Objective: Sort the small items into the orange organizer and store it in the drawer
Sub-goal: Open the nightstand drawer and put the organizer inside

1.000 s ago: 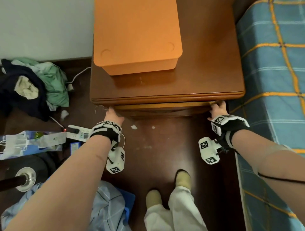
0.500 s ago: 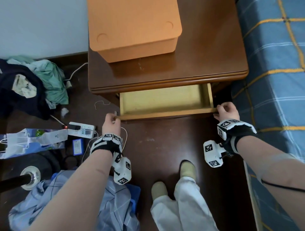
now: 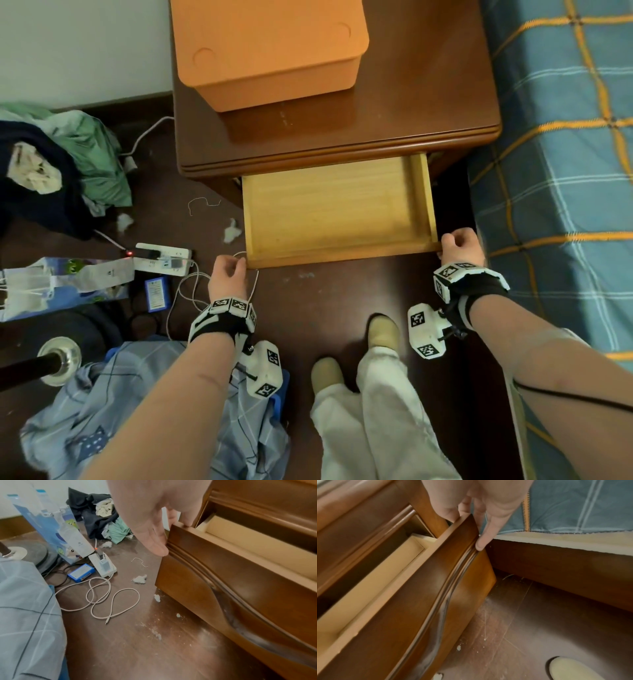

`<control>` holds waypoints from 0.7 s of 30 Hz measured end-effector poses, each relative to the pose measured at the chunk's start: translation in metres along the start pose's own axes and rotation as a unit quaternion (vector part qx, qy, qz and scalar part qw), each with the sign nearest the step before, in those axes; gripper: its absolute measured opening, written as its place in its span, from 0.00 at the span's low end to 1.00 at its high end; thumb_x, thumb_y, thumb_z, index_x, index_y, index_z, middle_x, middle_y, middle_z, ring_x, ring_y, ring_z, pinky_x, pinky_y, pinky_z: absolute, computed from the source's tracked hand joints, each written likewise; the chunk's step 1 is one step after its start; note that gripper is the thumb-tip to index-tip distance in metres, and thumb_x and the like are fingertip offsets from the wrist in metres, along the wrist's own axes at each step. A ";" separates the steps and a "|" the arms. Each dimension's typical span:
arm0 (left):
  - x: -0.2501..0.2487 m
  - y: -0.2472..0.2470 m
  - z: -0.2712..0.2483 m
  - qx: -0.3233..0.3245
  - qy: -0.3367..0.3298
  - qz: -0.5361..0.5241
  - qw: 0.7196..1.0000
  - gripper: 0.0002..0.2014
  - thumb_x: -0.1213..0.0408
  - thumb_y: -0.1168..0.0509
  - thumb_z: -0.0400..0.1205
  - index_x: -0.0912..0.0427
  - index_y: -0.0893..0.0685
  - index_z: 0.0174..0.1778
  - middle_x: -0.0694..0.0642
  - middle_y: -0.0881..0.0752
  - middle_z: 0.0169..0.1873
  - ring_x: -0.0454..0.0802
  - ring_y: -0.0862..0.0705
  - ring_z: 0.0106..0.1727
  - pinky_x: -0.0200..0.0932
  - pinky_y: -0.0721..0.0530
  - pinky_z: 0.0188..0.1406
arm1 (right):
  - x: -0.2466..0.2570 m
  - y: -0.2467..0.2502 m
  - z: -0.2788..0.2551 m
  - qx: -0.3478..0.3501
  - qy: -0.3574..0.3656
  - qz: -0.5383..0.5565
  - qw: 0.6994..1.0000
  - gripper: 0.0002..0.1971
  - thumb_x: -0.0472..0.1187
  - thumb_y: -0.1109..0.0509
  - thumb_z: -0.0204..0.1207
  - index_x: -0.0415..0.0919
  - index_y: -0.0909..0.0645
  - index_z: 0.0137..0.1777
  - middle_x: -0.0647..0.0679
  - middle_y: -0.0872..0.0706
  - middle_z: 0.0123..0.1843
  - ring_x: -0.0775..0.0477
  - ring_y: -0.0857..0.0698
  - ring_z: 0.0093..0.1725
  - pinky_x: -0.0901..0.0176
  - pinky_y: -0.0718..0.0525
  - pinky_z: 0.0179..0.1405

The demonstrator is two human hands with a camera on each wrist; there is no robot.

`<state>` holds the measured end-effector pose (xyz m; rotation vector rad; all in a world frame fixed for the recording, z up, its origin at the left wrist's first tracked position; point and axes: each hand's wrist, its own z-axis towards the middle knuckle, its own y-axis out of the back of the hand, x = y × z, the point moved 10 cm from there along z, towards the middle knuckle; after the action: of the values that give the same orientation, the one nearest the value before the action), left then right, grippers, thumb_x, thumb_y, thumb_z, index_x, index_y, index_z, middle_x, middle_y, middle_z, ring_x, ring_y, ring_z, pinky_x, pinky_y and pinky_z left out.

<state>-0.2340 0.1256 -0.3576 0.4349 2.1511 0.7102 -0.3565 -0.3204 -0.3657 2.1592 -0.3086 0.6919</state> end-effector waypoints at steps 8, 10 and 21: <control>-0.052 0.029 -0.009 -0.033 -0.003 0.067 0.997 0.14 0.64 0.40 0.83 0.67 0.24 0.62 0.66 0.16 0.58 0.63 0.17 0.58 0.52 0.22 0.57 | 0.073 0.028 -0.024 -0.038 0.074 -0.093 0.992 0.11 0.37 0.42 0.78 0.34 0.23 0.56 0.37 0.17 0.58 0.35 0.21 0.58 0.46 0.23 0.54; -0.081 0.050 -0.012 -0.071 -0.015 0.052 0.996 0.14 0.65 0.41 0.83 0.67 0.25 0.63 0.66 0.17 0.59 0.63 0.17 0.59 0.54 0.21 0.58 | 0.118 0.031 -0.036 -0.027 0.150 -0.056 0.987 0.10 0.37 0.42 0.78 0.35 0.22 0.53 0.40 0.17 0.50 0.39 0.19 0.48 0.50 0.24 0.47; -0.275 0.101 0.011 -0.068 -0.130 0.077 0.986 0.16 0.68 0.44 0.84 0.64 0.19 0.66 0.66 0.16 0.63 0.61 0.18 0.63 0.49 0.23 0.65 | 0.300 -0.019 -0.067 0.205 0.153 0.036 0.966 0.21 0.43 0.38 0.81 0.40 0.35 0.71 0.40 0.18 0.62 0.44 0.16 0.45 0.47 0.15 0.53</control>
<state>-0.0502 0.0646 -0.1377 0.5922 1.8271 0.8326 -0.1276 -0.2511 -0.1722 2.3852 -0.0835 1.2012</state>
